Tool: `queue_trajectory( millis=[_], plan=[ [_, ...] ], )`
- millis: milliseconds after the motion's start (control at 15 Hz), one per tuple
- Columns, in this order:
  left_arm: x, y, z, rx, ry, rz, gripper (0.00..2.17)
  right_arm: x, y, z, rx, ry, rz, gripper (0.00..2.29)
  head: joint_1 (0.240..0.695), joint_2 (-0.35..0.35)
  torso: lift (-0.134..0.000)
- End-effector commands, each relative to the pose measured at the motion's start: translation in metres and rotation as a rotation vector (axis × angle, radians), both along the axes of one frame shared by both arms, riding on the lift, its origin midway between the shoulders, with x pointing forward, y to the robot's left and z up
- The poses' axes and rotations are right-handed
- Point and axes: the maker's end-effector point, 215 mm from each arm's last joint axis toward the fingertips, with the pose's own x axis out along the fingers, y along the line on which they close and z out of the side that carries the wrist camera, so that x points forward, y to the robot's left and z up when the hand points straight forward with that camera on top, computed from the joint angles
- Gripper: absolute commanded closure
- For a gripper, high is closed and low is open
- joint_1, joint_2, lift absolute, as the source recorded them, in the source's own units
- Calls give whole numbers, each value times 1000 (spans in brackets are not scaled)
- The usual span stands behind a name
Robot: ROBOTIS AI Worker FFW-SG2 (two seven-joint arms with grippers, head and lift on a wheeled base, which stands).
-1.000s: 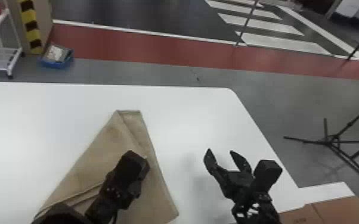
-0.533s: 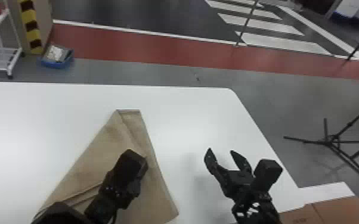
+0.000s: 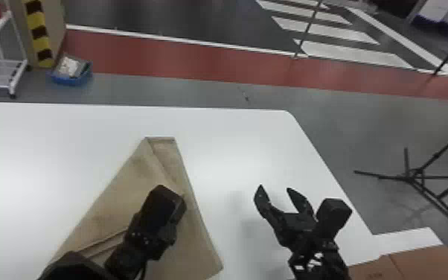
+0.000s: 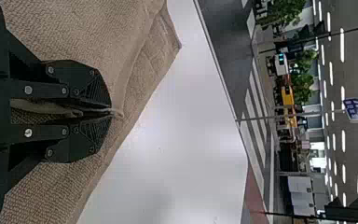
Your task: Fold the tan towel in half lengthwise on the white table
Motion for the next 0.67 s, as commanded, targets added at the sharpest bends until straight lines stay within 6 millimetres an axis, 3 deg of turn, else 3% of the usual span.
queue_trajectory(
  millis=[0,267,333,400,600],
  plan=[
    [-1,-3,1,-9,5,-4,984,1,2,1,1,-2,3,238,695,-350,-123],
    [3,7,21,-55,3,26,1004,1,6,2,-3,-1,13,238,695,-350,-123],
    [4,12,32,-86,8,44,1393,2,8,2,-2,-3,16,238,695,-350,-123],
    [5,25,35,-94,29,70,1528,3,11,3,1,-4,22,238,695,-350,-123],
    [17,49,54,-113,4,112,1531,5,38,5,0,-4,67,238,695,-350,-123]
  ],
)
